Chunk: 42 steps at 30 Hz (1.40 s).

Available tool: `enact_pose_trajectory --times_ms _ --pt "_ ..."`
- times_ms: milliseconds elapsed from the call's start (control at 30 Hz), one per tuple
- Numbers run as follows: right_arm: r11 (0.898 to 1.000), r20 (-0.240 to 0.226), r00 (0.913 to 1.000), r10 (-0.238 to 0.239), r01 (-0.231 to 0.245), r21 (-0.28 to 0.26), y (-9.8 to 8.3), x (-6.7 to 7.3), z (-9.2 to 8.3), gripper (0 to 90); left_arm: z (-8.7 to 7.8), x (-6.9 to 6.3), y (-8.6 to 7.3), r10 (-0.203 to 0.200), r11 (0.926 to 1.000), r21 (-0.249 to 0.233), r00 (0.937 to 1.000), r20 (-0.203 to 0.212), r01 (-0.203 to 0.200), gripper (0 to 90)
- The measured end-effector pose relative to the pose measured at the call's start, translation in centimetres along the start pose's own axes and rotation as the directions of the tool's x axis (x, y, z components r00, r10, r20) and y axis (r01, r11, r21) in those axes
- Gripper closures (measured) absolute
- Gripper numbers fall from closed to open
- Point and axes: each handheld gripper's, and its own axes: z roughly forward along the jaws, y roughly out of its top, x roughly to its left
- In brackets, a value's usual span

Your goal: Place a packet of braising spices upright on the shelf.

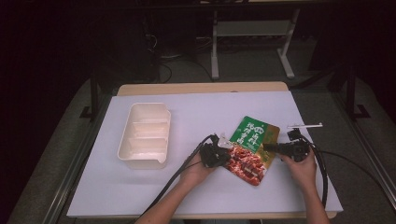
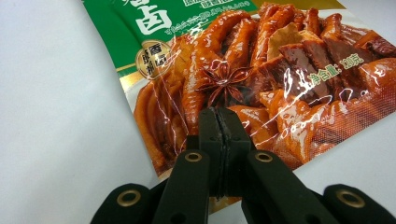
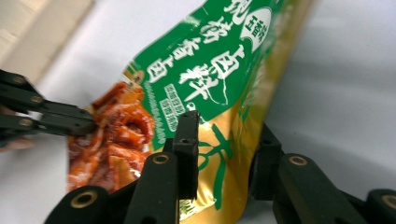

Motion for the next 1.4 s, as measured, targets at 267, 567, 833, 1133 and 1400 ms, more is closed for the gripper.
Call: enact_pose_trajectory --times_ms 267,567,833,1133,1400 --pt "1.0 0.05 0.9985 -0.02 0.019 0.016 -0.1 0.1 0.9 79.0 0.0 0.1 0.0 -0.013 0.9999 -0.005 0.9999 0.004 0.013 88.2" --pt "0.996 0.081 0.9926 -0.091 0.091 -0.001 0.1 1.1 0.3 88.8 -0.2 0.5 -0.1 -0.032 0.9995 -0.006 0.999 0.03 0.032 78.2" --pt "0.992 0.049 0.9927 -0.11 0.112 -0.054 0.6 1.9 -0.9 88.9 -1.9 0.4 -1.8 -0.018 0.9975 -0.066 0.9964 0.083 0.024 65.8" --pt "0.983 0.038 0.9862 -0.161 0.164 -0.079 1.7 4.0 -2.3 88.9 -4.6 -0.7 -3.4 0.009 0.9909 -0.135 0.9959 0.09 0.003 47.1" --pt "0.972 0.036 0.9747 -0.22 0.223 -0.077 3.3 6.5 -3.2 89.2 -6.7 -1.9 -5.2 0.033 0.9846 -0.174 0.9927 0.116 -0.013 39.4"
